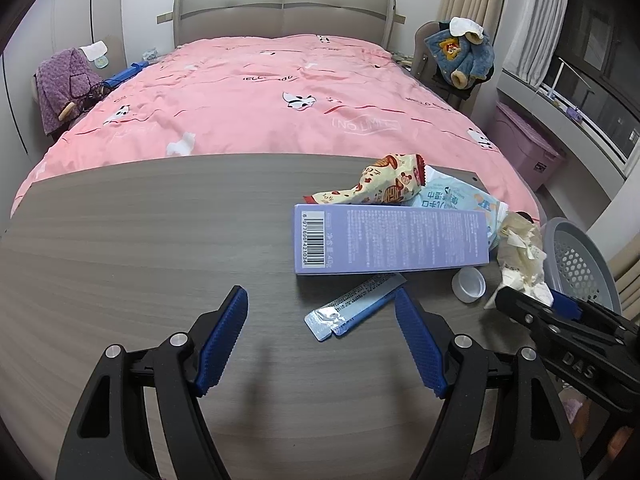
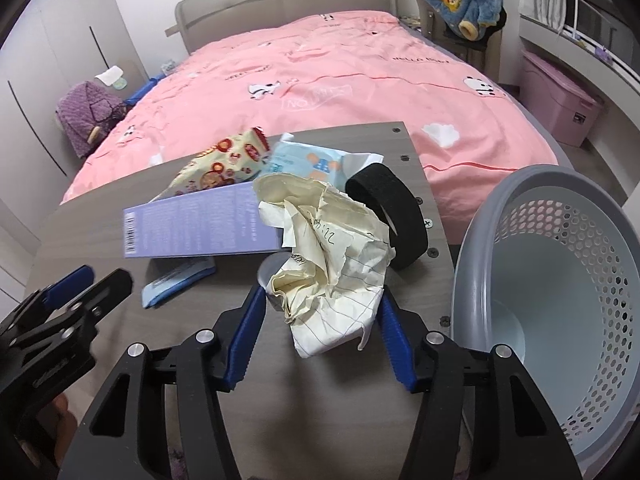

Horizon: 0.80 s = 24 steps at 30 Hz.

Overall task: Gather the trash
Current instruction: 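Hold the crumpled paper in the right tool while the left tool grasps the lavender toothpaste box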

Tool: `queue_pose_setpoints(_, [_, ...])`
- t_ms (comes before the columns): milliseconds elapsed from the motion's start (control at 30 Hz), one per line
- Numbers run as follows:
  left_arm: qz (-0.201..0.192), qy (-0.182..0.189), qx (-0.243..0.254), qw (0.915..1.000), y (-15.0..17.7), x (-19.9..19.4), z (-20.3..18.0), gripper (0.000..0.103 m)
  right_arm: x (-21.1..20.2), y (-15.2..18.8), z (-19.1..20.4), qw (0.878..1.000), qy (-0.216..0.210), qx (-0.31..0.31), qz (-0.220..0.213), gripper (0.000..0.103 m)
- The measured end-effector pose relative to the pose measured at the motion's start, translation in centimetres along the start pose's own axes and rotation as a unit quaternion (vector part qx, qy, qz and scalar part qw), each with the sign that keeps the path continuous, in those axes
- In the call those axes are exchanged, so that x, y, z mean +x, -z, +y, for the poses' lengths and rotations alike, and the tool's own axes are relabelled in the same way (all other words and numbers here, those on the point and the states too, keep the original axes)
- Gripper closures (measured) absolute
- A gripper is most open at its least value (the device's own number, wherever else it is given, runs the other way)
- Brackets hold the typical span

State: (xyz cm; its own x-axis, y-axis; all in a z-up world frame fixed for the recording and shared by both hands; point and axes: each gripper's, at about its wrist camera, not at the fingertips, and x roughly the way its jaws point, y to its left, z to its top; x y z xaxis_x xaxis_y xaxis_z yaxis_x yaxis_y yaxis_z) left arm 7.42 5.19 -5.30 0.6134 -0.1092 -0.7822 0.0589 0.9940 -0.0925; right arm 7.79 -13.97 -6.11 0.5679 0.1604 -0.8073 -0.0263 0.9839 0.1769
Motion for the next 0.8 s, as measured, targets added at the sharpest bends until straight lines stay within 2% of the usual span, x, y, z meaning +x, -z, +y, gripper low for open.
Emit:
queue_pose_setpoints(300, [0.005,0.009,0.011,0.9999,-0.5,0.2,-0.2,0.03,-2.1,1.5,-0.6,1.0,-0.012,0.004,-0.003,0.048])
queue_pose_setpoints(433, [0.002,0.013,0.031,0.9994,-1.0,0.5,-0.4,0.03,-2.6,2.1,-1.1,1.0,-0.014,0.008,-0.001,0.048])
queue_pose_setpoints(633, [-0.008,0.025,0.105,0.9941,-1.7,0.7,-1.1,0.03,-3.4,2.7,-1.9,1.0,-0.017,0.022,0.0,0.048])
queue_pose_setpoints(800, [-0.009,0.067,0.182,0.981,-2.6,1.4,-1.4,0.03,-3.8,2.9,-2.0,1.0,-0.018,0.024,0.002,0.048])
